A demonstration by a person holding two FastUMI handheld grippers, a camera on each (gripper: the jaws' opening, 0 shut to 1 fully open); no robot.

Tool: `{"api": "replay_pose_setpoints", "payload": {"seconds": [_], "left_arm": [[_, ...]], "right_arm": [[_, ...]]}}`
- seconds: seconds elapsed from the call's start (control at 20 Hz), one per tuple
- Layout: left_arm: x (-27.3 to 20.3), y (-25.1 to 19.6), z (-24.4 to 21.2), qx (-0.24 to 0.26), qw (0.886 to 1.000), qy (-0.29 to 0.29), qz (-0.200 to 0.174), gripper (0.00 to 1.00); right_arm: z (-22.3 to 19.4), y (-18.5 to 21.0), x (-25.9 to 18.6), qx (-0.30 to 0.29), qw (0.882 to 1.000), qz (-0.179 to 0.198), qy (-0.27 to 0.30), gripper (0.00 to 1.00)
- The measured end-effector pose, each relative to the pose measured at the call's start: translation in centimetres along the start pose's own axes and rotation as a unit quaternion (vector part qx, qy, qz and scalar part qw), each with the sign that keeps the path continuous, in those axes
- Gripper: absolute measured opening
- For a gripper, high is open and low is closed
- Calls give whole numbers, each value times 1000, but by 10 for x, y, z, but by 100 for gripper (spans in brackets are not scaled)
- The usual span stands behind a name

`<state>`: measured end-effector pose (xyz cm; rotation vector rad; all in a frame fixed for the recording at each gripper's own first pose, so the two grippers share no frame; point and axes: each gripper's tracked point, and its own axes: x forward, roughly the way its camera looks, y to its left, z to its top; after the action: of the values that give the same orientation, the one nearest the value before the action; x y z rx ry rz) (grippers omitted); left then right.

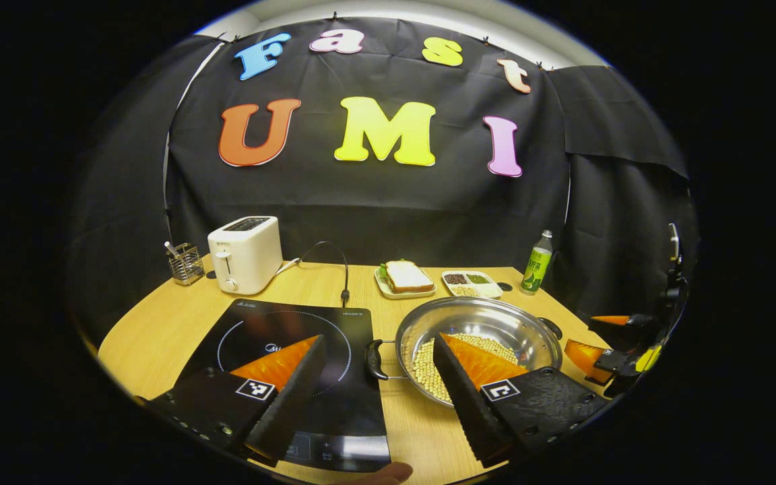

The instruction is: First push the handle of the pot to place it horizontally, then grasp the pot with both hands and set it on the induction cooktop.

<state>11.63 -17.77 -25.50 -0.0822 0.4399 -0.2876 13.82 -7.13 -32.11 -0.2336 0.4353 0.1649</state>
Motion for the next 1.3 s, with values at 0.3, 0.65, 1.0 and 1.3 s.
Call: {"api": "replay_pose_setpoints", "payload": {"seconds": [0.3,0.65,1.0,1.3], "left_arm": [[24,4,0,-5,1000,23,6,95],[56,-1,-27,-11,996,86,0,95],[83,-5,-48,-9,991,132,-1,92],[98,-4,-77,-1,984,180,12,92]], "right_arm": [[31,-9,-4,126,992,5,20,100],[33,-9,37,176,982,4,69,98],[1,-15,78,180,975,-19,127,97],[-25,-12,98,192,968,-6,160,96]]}}
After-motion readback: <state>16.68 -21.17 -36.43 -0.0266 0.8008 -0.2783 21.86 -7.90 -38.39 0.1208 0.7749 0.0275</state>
